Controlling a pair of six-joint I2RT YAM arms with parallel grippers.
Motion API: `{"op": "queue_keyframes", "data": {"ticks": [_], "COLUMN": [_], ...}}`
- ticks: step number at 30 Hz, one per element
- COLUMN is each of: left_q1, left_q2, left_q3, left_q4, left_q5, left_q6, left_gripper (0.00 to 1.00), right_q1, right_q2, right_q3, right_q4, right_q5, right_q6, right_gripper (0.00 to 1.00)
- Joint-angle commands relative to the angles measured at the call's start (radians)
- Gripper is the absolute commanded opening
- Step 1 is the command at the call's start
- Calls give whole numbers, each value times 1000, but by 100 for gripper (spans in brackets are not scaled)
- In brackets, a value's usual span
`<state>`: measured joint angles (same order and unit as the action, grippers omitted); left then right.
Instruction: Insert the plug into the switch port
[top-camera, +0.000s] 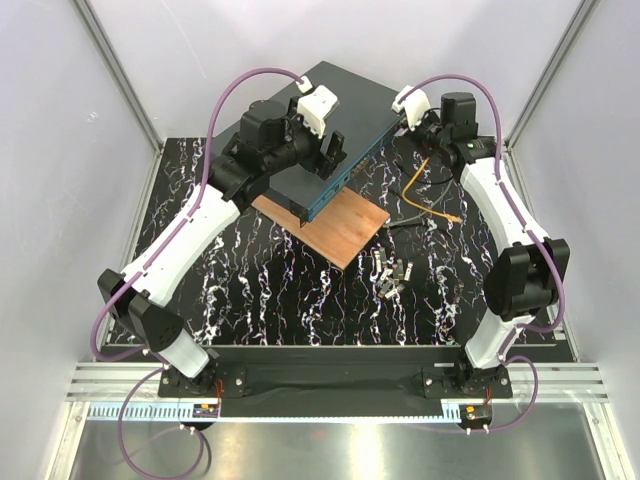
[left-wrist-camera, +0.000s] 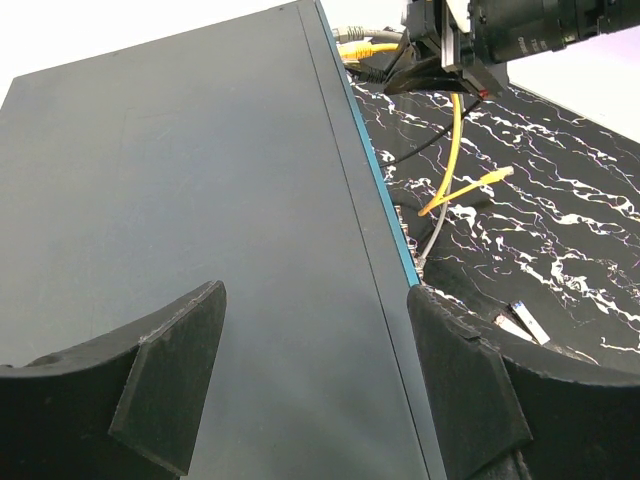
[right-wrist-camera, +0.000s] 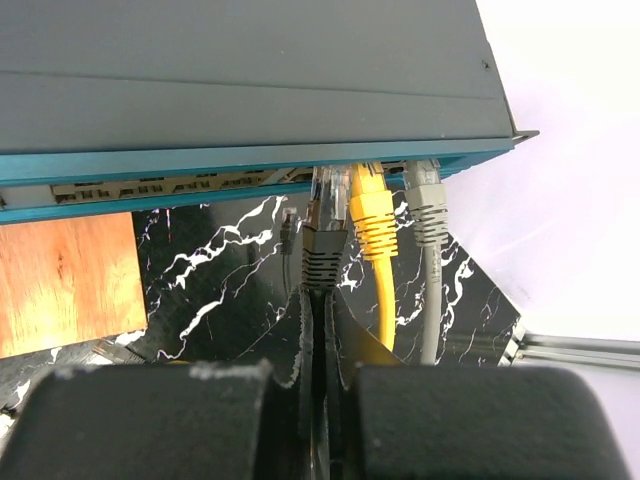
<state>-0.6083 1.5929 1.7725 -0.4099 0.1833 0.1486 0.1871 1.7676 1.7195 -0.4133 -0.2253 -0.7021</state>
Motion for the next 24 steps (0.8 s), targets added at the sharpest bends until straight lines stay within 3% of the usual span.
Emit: {"op": "queue_keyframes", "data": {"ticks": [1,24], "left_q1": [8,13], "left_q2": [10,-4], "left_q3": [41,24], "left_q4": [39,45], "left_q5": [15,19], "left_q6": [-11,-7], "left_gripper": [80,80], "right_q1": [40,40], "right_q2": [-51,-40], "right_q3": [0,106], "right_q4": [173,131], "right_q5": [-55,-155], "right_q6": [-17,-13], "right_gripper": [0,0]}}
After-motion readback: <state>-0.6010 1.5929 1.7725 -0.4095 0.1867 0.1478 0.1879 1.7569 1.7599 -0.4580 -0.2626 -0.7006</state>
